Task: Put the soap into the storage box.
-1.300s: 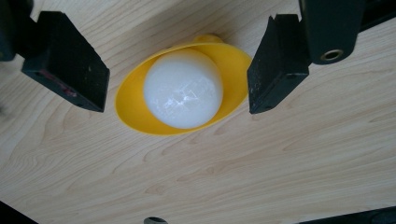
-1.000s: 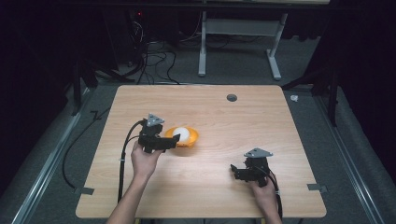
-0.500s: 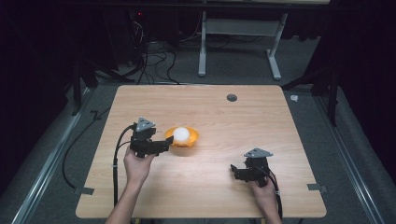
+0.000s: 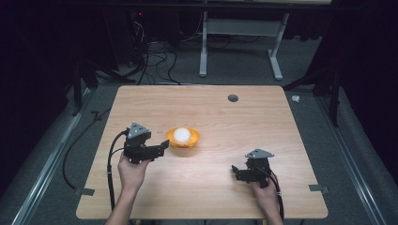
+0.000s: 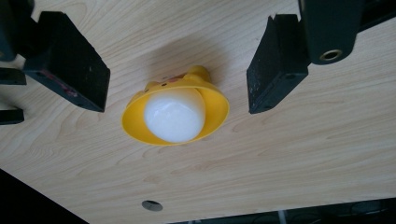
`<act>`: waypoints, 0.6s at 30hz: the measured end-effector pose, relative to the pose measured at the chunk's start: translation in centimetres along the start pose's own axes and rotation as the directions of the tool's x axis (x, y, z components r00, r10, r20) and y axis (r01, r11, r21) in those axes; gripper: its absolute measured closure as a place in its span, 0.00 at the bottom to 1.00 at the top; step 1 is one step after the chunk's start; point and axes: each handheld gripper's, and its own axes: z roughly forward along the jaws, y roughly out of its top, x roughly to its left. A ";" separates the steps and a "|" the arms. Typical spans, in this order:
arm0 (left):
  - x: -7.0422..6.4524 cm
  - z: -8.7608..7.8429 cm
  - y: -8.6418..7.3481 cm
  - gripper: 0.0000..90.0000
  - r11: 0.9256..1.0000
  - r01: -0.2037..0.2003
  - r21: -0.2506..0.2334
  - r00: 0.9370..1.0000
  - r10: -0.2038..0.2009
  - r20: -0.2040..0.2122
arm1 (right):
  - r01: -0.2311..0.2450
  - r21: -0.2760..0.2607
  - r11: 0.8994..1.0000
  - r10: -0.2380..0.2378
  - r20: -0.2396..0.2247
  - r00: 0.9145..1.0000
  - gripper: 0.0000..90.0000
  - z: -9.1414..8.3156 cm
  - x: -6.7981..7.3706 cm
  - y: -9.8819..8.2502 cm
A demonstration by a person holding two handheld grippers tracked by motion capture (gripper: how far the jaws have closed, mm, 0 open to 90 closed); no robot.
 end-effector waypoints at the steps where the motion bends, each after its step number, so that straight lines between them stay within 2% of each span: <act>1: 0.0 -0.1 -0.1 0.25 1.000 0.001 0.002 1.000 -0.001 0.000 | -0.001 0.000 1.000 0.001 0.000 1.000 0.16 0.0 0.0 0.0; 10: 0.4 -0.8 -0.8 0.25 1.000 0.025 -0.010 1.000 -0.025 -0.002 | -0.001 0.000 1.000 0.001 0.000 1.000 0.16 0.0 0.0 0.0; 18: 0.1 -1.8 -1.3 0.24 1.000 0.021 -0.022 1.000 -0.021 0.008 | -0.004 0.001 1.000 0.004 0.002 1.000 0.16 0.0 0.0 0.0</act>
